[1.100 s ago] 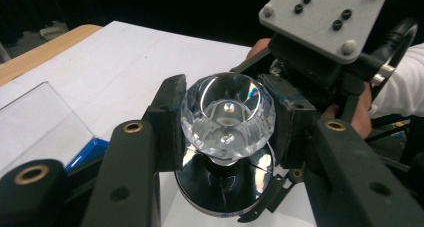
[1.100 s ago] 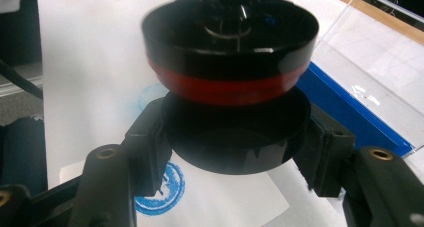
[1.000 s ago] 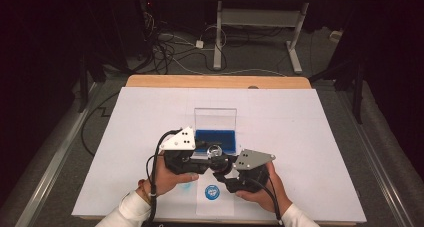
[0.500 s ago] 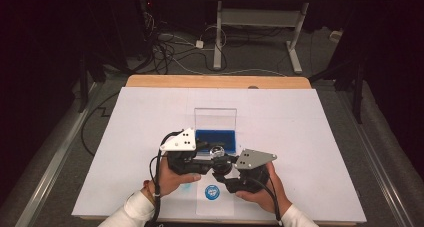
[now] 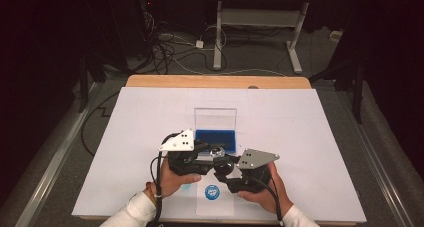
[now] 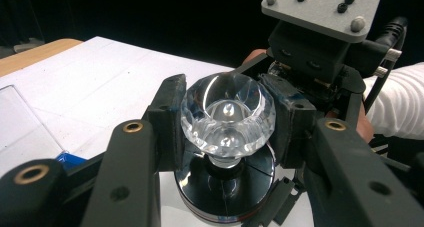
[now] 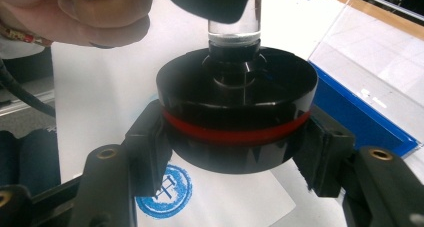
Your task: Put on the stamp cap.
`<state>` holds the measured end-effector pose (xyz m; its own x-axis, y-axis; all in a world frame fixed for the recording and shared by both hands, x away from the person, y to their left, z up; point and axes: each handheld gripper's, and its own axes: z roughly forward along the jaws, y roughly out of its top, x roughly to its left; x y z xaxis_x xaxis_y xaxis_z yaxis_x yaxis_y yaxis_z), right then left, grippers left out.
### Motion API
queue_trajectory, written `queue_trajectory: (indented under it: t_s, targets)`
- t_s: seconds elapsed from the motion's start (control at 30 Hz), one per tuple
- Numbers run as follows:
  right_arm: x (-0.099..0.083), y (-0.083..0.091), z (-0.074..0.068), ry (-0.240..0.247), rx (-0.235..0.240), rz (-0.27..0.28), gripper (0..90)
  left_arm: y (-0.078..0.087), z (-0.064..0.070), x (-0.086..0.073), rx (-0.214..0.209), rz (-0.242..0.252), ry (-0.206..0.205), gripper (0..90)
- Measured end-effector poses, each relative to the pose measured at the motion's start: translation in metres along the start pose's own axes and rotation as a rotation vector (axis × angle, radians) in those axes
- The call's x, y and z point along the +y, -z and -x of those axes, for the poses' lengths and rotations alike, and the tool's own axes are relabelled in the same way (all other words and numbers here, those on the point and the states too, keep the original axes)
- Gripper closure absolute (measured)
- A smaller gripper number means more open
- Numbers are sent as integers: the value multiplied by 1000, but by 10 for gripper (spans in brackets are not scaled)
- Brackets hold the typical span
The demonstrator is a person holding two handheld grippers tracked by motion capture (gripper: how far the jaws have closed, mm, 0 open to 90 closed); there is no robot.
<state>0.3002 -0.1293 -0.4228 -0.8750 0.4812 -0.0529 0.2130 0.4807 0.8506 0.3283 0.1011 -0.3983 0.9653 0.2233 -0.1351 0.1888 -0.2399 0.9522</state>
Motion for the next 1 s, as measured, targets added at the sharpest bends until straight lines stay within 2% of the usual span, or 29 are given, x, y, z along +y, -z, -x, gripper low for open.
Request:
queue_trajectory:
  t_s: [0.47, 0.63, 0.67, 0.8, 0.9, 1.0]
  targets:
    - [1, 3, -4, 4, -23, -45, 387, 0, 3, -5, -1, -16, -17, 544]
    - [1, 2, -4, 7, -19, -61, 387, -2, 5, -5, 1, -18, -24, 543]
    - [1, 2, -5, -7, -15, -60, 388, -3, 6, -5, -1, -20, -25, 544]
    - [0, 2, -5, 5, -13, -74, 387, -3, 7, -6, 2, -31, -39, 544]
    - [0, 2, -6, -3, -17, -75, 387, -2, 5, -8, -2, -20, -24, 544]
    - [0, 3, -5, -9, -22, -75, 387, -1, 9, -8, 16, -22, -54, 544]
